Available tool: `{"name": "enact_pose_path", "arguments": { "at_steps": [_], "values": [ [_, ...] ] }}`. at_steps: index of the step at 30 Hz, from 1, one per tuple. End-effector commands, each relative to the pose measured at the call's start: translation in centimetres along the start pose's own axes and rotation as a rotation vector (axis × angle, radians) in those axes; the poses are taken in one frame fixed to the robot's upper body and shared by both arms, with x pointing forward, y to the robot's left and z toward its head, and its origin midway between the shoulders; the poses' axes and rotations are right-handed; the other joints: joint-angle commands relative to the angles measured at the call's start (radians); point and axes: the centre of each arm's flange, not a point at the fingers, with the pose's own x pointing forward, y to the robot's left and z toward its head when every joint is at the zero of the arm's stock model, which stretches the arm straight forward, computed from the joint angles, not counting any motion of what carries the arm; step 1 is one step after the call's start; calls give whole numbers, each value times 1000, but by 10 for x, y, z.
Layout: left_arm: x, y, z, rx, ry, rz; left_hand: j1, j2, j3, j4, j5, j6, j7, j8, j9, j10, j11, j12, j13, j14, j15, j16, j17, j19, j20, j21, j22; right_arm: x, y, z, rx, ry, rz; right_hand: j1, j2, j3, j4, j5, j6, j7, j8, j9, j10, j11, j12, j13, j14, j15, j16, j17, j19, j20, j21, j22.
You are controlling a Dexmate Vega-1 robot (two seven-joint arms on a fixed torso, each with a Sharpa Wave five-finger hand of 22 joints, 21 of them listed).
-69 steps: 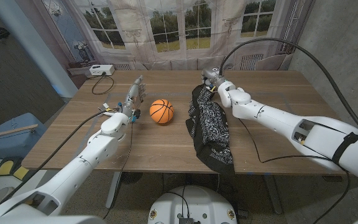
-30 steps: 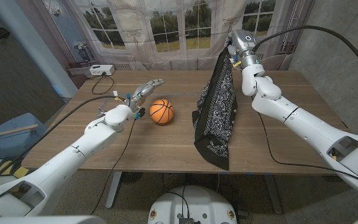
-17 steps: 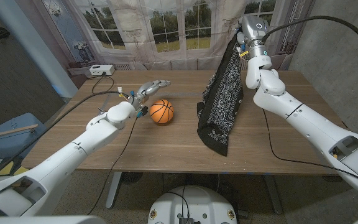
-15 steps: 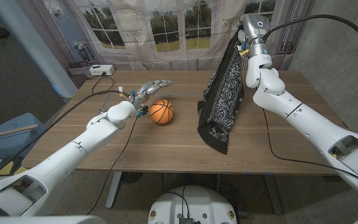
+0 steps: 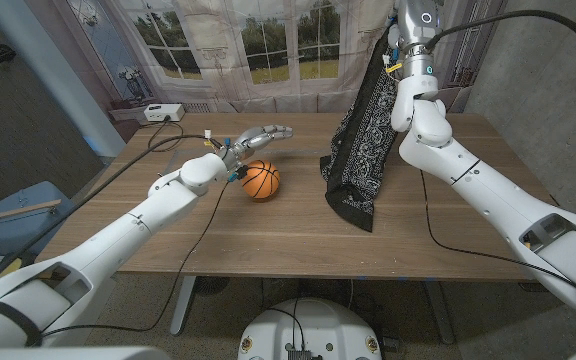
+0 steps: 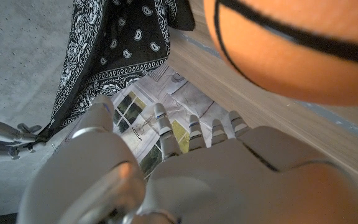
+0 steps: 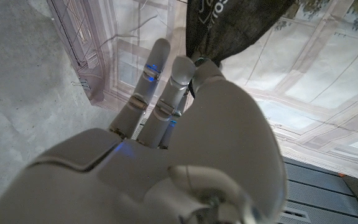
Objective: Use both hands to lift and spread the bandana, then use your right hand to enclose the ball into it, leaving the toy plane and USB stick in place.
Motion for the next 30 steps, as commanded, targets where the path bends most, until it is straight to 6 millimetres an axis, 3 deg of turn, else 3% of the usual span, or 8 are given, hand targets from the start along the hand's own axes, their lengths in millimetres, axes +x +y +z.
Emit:
{"name": "enact_pose_path", "arguments": {
  "at_steps": [1, 6, 8, 12, 16, 21, 26, 30],
  "values": [
    [31, -14, 17, 51, -38, -157, 8, -9, -4, 2, 11, -3, 15, -10, 0, -20, 8, -13, 2, -18, 7, -1, 3, -62, 6, -7, 2, 2, -22, 24, -21, -30, -66, 0, -7, 11, 0, -2, 14, 3, -7, 1, 203, -60, 3, 1, 11, 0, -1, 15, 5, -9, 10, -4],
    [42, -19, 28, 70, -68, -198, 15, -7, -7, 6, 13, 41, 26, 0, 0, -14, 2, -11, 3, -24, 13, 2, 4, -69, 6, -13, 3, 7, -26, 32, -25, -27, -84, -1, -10, 17, -1, -6, 17, 3, -10, 1, 206, -60, 0, 1, 16, 0, -1, 33, 7, -12, 19, -14],
    [45, -20, 32, 73, -82, -213, 20, -8, -11, 8, 15, 76, 63, 4, -2, 2, -11, -6, 2, -20, 11, 8, 4, -62, 5, -13, 4, 8, -27, 35, -30, -38, -84, -1, -11, 18, -1, -7, 18, 3, -11, 2, 206, -59, -1, 3, 17, 0, -1, 37, 7, -13, 21, -16],
    [50, -23, 40, 75, -117, -244, 26, -9, -17, 10, 16, 96, 108, 0, -4, 16, -12, -2, 1, -15, 6, 12, 3, -54, 6, -13, 4, 10, -27, 40, -53, -47, -99, -4, -13, 23, 0, -10, 19, 2, -13, 4, 208, -67, 2, 11, 19, 0, -2, 49, 5, -14, 26, -24],
    [53, -29, 52, 85, -152, -297, 26, -11, -21, 12, 17, 88, 108, -9, -4, 5, -2, -7, 1, -24, 9, 9, 3, -57, 6, -16, 5, 12, -26, 43, -62, -39, -103, -4, -14, 26, 0, -13, 20, 3, -14, 5, 211, -70, 1, 13, 20, 0, -2, 58, 2, -15, 31, -29],
    [52, -32, 63, 135, -152, -316, 25, -11, -28, 17, 18, 99, 145, -13, -1, 2, 5, -9, 2, -38, 16, 6, 4, -70, 6, -24, 5, 11, -27, 44, -46, -51, -108, -6, -16, 31, 0, -15, 22, 2, -16, 6, 213, -70, -1, 14, 21, 0, -3, 66, 0, -16, 36, -35],
    [53, -36, 69, 156, -147, -329, 27, -6, -28, 19, 18, 104, 141, -15, 0, 3, 5, -9, 2, -42, 17, 6, 4, -72, 6, -26, 5, 10, -31, 48, -41, -65, -131, -7, -19, 33, 0, -17, 23, 4, -17, 7, 214, -71, -3, 14, 21, 0, -4, 71, -2, -17, 40, -39],
    [54, -39, 73, 194, -132, -322, 41, 23, -19, 22, 15, 94, 155, -25, 3, -1, 19, -11, 2, -49, 24, 7, 4, -73, 6, -29, 6, 10, -35, 52, -27, -87, -146, -8, -19, 36, 0, -19, 22, 3, -17, 10, 216, -71, -4, 15, 22, 0, -5, 75, -4, -18, 44, -43]
  ]
}}
